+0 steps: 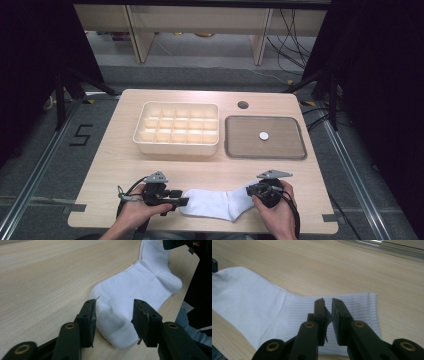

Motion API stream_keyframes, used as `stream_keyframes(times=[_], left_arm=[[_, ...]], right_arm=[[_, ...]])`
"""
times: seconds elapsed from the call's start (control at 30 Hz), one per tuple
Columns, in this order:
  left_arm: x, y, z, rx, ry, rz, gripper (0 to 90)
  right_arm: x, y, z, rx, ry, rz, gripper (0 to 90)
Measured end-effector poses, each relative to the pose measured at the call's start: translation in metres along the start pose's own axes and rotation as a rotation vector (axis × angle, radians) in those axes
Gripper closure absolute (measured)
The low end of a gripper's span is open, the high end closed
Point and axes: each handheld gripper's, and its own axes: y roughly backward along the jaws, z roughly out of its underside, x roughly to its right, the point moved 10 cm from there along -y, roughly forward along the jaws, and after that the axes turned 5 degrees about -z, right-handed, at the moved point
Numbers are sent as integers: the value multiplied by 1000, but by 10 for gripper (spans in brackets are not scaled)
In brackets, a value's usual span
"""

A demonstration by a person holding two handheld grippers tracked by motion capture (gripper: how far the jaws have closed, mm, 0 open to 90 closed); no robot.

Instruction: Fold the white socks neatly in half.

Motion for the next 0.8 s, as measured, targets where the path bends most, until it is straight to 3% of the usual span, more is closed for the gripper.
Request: stream_keyframes(times=[0.13,0.17,0.23,0.37,0.53,0.57,0.67,0.73,0.8], left_arm=[[-3,2,-2,-7,-12,-18,466],[-3,4,-3,-16,-10,-21,459],[-1,5,-4,-29,-19,-7,448],[-4,4,-7,-37,-26,-20,453],[-5,2,-13,-56,-40,14,475],[-7,2,-14,-78,-69,13,490],[-9,0,-15,-90,-71,14,502],[-10,-2,-18,-90,-79,24,498],[-11,-5,-21,-99,-100,27,489]], right_arm=[[-2,1,-3,6,-8,-13,837],[-5,4,-1,-28,-32,-10,844],[-12,4,-3,-36,-48,-24,854],[-19,3,-6,-50,-35,-41,871],[-31,2,-5,-66,-35,-67,881],[-34,2,-5,-64,-27,-76,878],[-32,2,-6,-61,-16,-68,874],[-35,3,-5,-86,-21,-91,871],[-36,3,-6,-79,-21,-87,871]])
